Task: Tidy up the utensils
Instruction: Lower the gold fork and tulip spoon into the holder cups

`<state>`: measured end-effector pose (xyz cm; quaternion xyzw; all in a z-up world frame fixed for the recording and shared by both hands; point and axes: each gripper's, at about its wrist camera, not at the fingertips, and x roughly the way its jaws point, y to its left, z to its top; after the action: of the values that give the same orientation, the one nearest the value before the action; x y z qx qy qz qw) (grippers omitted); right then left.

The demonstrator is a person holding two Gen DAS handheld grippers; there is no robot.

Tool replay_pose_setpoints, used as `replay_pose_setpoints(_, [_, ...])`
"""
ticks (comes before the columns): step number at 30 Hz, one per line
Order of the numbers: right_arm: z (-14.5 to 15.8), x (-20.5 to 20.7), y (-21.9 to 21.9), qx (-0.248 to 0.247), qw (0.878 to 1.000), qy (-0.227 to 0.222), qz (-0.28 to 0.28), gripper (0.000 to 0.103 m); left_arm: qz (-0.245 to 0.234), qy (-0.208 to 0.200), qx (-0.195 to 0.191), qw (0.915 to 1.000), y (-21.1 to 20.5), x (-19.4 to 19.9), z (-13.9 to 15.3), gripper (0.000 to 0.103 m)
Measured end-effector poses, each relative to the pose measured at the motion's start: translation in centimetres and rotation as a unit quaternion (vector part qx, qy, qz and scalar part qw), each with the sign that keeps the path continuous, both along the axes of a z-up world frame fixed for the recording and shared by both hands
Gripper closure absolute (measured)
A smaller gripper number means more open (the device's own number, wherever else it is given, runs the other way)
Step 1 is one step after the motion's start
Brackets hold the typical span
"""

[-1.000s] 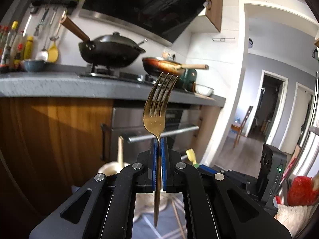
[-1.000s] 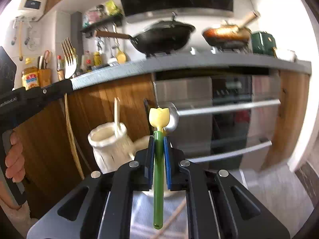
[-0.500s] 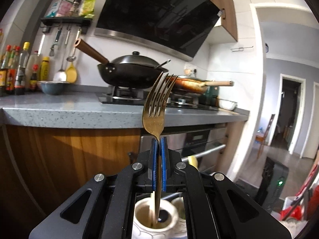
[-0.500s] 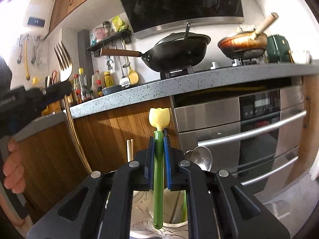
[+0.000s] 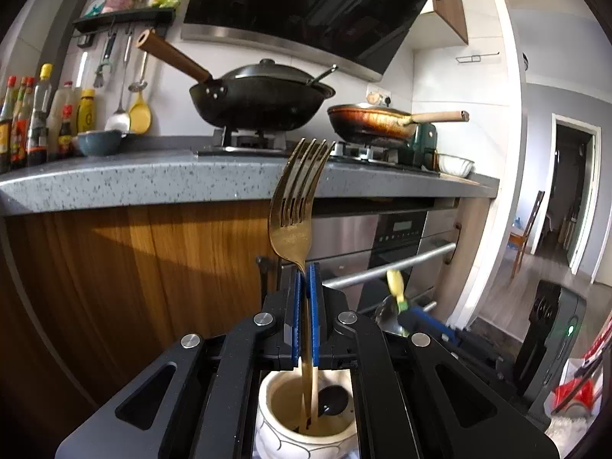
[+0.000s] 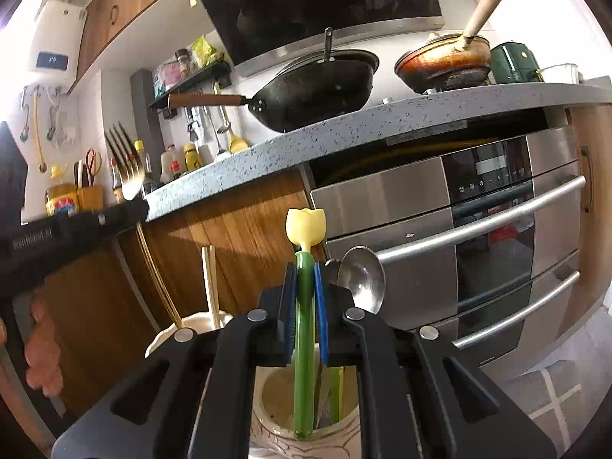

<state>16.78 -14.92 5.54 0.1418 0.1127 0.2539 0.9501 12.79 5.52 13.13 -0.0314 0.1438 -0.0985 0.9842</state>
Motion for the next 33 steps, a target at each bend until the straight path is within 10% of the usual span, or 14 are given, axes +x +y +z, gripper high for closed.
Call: replay_pose_setpoints(33, [-2.2, -3.3, 2.0, -0.119, 0.990, 0.055, 0.057, 0.094, -0.012, 0.087, -0.026, 0.9958, 0.1, -1.1, -3.6, 0.098])
